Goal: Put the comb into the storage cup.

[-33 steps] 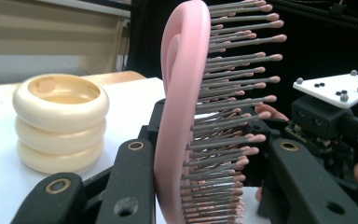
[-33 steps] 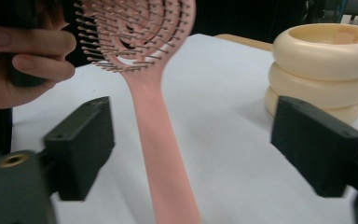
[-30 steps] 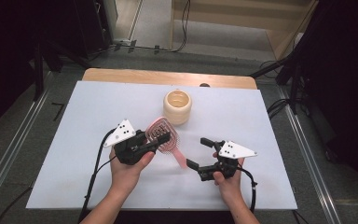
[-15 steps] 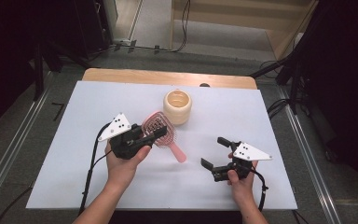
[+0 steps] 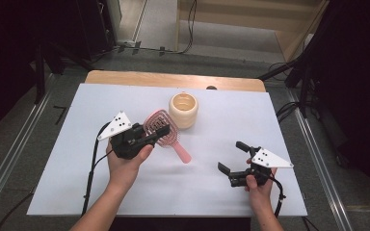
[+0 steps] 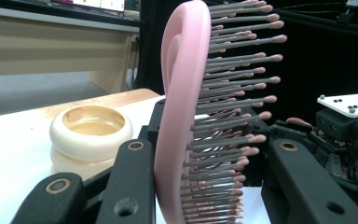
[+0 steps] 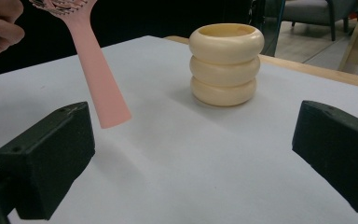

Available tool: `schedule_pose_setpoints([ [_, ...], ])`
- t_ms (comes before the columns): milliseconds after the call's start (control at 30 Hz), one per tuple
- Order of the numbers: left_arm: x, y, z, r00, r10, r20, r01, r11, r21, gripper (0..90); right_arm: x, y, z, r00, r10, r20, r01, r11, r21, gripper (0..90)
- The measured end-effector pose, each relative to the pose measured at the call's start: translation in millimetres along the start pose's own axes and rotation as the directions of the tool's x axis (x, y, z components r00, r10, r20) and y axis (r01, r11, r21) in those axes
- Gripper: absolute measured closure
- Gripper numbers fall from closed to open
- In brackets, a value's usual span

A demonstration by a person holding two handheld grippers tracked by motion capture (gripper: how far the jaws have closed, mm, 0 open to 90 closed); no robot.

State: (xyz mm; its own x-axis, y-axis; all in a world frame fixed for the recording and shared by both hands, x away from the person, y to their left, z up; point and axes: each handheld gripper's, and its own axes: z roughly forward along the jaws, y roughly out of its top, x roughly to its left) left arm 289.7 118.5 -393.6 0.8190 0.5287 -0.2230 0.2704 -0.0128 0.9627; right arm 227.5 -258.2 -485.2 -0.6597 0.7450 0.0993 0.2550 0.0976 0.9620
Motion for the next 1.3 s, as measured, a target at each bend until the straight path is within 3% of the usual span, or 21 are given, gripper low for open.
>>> schedule_pose_setpoints([
  [300, 3.3, 6.6, 1.6, 1.0000, 0.004, -0.004, -0.004, 1.0000, -0.008, 65.9, -7.9, -5.9, -15.2, 0.9990, -0.002, 0.045, 0.002, 1.000, -0.008, 0.0],
  [1300, 18.4, 33.1, 7.5, 0.9999, 0.005, -0.014, -0.006, 0.9994, -0.034, 65.9, -33.8, -23.4, -44.7, 0.9930, 0.008, 0.118, -0.008, 1.000, 0.007, 0.0],
])
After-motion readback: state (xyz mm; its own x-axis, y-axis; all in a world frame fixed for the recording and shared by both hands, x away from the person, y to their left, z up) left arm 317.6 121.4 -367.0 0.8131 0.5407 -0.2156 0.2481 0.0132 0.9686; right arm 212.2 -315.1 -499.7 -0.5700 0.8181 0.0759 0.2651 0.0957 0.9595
